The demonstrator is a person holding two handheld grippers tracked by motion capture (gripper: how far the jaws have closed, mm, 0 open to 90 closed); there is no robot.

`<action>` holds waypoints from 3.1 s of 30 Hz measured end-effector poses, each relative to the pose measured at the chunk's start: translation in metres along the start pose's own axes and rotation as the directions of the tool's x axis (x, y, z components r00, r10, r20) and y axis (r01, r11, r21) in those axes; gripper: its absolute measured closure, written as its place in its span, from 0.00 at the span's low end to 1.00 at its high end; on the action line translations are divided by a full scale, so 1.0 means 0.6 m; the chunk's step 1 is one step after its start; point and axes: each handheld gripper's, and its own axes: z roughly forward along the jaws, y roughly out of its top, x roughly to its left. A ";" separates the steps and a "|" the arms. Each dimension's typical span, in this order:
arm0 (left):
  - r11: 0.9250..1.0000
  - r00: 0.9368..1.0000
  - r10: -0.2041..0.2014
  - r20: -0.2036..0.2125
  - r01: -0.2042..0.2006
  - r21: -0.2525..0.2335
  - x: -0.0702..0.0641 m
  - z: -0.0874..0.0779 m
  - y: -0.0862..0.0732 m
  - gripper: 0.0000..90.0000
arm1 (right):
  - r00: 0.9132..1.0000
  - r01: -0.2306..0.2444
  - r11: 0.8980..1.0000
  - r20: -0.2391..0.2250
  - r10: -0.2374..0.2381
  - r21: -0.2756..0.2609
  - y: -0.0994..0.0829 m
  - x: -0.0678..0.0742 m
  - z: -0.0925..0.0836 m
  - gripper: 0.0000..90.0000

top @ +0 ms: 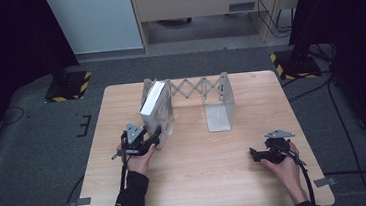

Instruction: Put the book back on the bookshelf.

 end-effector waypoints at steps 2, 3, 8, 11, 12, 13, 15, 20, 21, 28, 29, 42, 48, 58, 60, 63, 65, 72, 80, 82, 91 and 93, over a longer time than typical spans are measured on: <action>1.000 1.000 -0.005 0.010 0.005 0.005 -0.004 0.004 0.001 0.52 | 1.000 0.000 1.000 0.000 0.000 0.000 0.000 0.000 0.000 0.04; 1.000 1.000 -0.004 0.014 0.004 0.008 -0.006 0.007 0.002 0.51 | 1.000 0.000 1.000 0.000 0.000 0.000 0.000 0.000 0.000 0.04; 1.000 0.999 -0.017 0.029 0.017 0.005 -0.011 0.021 0.005 0.49 | 1.000 -0.001 1.000 -0.001 0.001 0.001 0.000 0.000 0.000 0.04; 0.999 0.998 -0.032 0.048 0.032 -0.009 -0.012 0.029 0.002 0.47 | 1.000 0.001 1.000 0.000 -0.001 0.000 0.000 0.000 0.000 0.04; 1.000 0.998 -0.029 0.050 0.030 -0.010 -0.013 0.029 0.002 0.46 | 1.000 0.001 1.000 0.000 -0.001 0.000 0.000 0.000 0.000 0.04; 1.000 0.998 -0.024 0.051 0.024 -0.007 -0.013 0.029 0.002 0.46 | 1.000 0.000 1.000 0.000 0.000 0.000 0.000 0.000 0.000 0.04; 1.000 0.998 -0.012 0.055 0.012 -0.002 -0.012 0.027 0.002 0.46 | 1.000 -0.001 1.000 -0.001 0.001 0.001 0.000 0.000 0.000 0.04; 1.000 0.998 0.006 0.068 -0.008 0.030 -0.012 0.013 0.004 0.47 | 1.000 -0.001 1.000 -0.001 0.001 0.000 0.000 0.000 0.000 0.04; 1.000 0.997 0.011 0.070 -0.012 0.025 -0.013 0.010 0.003 0.47 | 1.000 -0.001 1.000 -0.001 0.001 0.001 0.000 0.000 0.000 0.04; 1.000 0.998 0.018 0.065 -0.020 0.023 -0.018 0.004 -0.002 0.50 | 1.000 0.001 1.000 0.000 -0.001 0.000 0.000 0.000 0.000 0.04; 0.999 0.998 0.018 0.063 -0.020 0.025 -0.019 0.005 -0.001 0.50 | 1.000 0.000 1.000 0.000 0.000 0.000 0.000 0.000 0.000 0.04; 0.999 0.997 0.018 0.073 -0.021 0.042 -0.028 0.030 0.008 0.47 | 1.000 0.001 1.000 0.000 -0.001 0.000 0.000 0.000 0.000 0.04; 0.998 0.997 0.035 0.062 -0.038 0.056 -0.031 0.042 0.016 0.46 | 1.000 0.002 1.000 0.001 -0.002 -0.001 0.000 0.000 0.000 0.04; 0.998 0.999 0.018 0.032 -0.020 0.053 -0.019 0.063 0.028 0.47 | 1.000 0.001 1.000 0.000 -0.001 -0.001 0.000 0.000 0.000 0.04; 0.999 0.999 0.017 0.029 -0.018 0.036 -0.018 0.070 0.027 0.47 | 1.000 0.000 1.000 0.000 0.000 0.000 0.000 0.000 0.000 0.04; 1.000 0.999 0.024 0.029 -0.024 0.019 -0.019 0.077 0.024 0.47 | 1.000 0.000 1.000 0.000 0.000 0.000 0.000 0.000 0.000 0.04; 1.000 0.999 0.022 0.030 -0.022 0.014 -0.020 0.079 0.024 0.47 | 1.000 0.000 1.000 0.000 0.000 0.000 0.000 0.000 0.000 0.04; 1.000 0.999 0.006 0.049 -0.007 0.005 -0.017 0.084 0.021 0.46 | 1.000 0.001 1.000 0.000 -0.001 0.000 0.000 0.000 0.000 0.04; 0.997 0.995 0.057 0.086 -0.060 0.044 -0.024 0.034 0.028 0.36 | 1.000 0.002 1.000 -0.002 -0.002 0.000 0.000 0.000 0.001 0.04; 0.997 0.993 0.062 0.104 -0.067 0.048 -0.022 0.016 0.028 0.35 | 1.000 0.002 1.000 -0.002 -0.002 0.000 0.000 0.000 0.001 0.04; 0.981 0.986 0.043 0.158 -0.072 0.183 -0.009 -0.026 -0.017 0.27 | 1.000 0.002 1.000 -0.002 -0.002 0.000 0.000 0.000 0.001 0.04; 0.974 0.986 0.048 0.162 -0.082 0.213 -0.004 -0.028 -0.032 0.26 | 1.000 0.002 1.000 -0.002 -0.002 0.000 0.000 0.000 0.000 0.04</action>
